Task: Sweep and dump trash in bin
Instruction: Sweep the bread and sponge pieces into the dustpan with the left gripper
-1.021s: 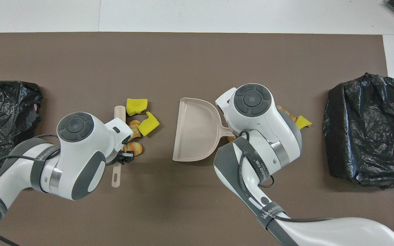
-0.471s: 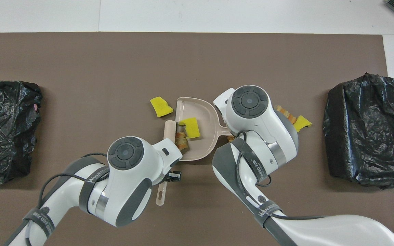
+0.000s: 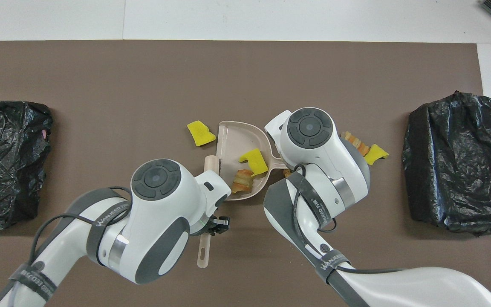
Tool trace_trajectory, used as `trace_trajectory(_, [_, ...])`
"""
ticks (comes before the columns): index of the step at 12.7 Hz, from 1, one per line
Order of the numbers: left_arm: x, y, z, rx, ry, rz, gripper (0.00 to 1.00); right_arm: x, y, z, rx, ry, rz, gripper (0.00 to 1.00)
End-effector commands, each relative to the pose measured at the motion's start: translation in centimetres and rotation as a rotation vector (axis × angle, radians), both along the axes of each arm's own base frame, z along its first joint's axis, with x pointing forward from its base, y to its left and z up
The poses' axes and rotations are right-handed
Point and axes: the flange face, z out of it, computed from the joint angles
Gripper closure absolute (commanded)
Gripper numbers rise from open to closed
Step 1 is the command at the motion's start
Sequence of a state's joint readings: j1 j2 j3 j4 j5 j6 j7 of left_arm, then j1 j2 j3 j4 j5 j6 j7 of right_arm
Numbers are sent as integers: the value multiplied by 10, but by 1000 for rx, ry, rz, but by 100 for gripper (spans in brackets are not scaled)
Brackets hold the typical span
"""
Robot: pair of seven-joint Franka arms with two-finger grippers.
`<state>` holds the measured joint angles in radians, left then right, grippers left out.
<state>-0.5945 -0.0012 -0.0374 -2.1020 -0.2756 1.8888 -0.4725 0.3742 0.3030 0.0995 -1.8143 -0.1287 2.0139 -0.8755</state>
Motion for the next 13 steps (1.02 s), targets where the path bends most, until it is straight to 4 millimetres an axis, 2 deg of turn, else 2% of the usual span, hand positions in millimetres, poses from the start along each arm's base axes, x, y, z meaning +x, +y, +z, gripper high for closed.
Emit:
trace_trajectory(1, [18,37,3,77,55,243,100,-1,4,-5,9,-17,5,100])
trace_trajectory(2, [18,54,-6,111,77,321,100,-1,4,-6,8,-16,4,100])
trace_trajectory(3, [6,69,-11,129,90,352,100,-1,4,-6,8,-15,4,100])
trace_trajectory(5, [-21,84,-27,141,86,370,100,-1,4,-6,8,-15,4,100])
trace_trajectory(8, [-19,73,-33,107,-7,445,100,-1,4,-6,8,-15,4,100])
trace_trajectory(9, [-23,58,-35,92,-33,424,100,-1,4,-6,8,-15,4,100])
trace_trajectory(11, [-27,42,-35,68,-66,396,100,-1,4,-6,8,-15,4,100])
trace_trajectory(13, [-23,23,-32,12,-126,388,100,-1,4,-6,8,-15,4,100])
